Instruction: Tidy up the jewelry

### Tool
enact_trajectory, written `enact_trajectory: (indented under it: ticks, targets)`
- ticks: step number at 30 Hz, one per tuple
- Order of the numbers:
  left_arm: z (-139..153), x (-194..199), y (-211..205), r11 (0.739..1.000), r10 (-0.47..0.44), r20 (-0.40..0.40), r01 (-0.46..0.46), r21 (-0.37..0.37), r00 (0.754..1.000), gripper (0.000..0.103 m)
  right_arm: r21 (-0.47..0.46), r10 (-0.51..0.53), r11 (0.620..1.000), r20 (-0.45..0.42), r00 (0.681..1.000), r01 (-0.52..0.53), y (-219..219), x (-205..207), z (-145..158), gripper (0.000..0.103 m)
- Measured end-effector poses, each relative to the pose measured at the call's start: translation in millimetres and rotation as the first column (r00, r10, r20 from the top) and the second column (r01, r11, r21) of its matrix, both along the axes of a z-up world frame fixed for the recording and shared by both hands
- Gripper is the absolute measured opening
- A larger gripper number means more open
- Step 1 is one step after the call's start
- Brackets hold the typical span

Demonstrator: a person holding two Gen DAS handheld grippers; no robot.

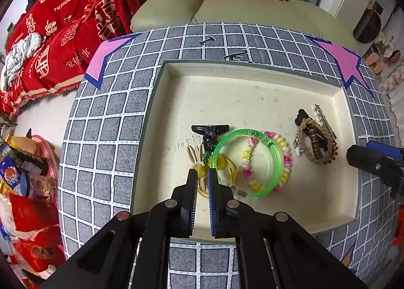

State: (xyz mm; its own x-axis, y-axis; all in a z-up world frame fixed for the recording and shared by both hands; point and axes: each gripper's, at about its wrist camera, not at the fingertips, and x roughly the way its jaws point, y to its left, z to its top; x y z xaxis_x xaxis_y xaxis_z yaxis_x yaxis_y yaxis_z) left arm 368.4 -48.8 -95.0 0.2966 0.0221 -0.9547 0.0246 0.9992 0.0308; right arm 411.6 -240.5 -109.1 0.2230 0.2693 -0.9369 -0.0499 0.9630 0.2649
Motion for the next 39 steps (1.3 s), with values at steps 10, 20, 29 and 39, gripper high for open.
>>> enact_trajectory:
  ticks: [10, 20, 29, 39]
  targets:
    - [7, -7, 4, 1.0, 0.013, 0.02, -0.013, 0.003, 1.0, 0.016, -0.037, 0.019, 0.999, 0.009, 1.0, -0.019, 8, -5, 5, 0.083]
    - [-3, -3, 9, 0.998, 0.031, 0.068, -0.035, 0.046, 0.997, 0.103, -0.048, 0.016, 0.999, 0.032, 0.999, -0.014, 9, -13, 11, 0.087]
    - [-25, 0, 16, 0.994, 0.048, 0.118, -0.059, 0.093, 0.992, 0.103, -0.079, 0.0, 0.997, 0.091, 0.996, 0.007, 10, -20, 18, 0.087]
    - [-25, -25, 36, 0.999, 0.006, 0.107, -0.011, 0.046, 0.994, 0.103, -0.062, 0.007, 0.998, 0.035, 0.999, -0.005, 16, -52, 19, 0.088]
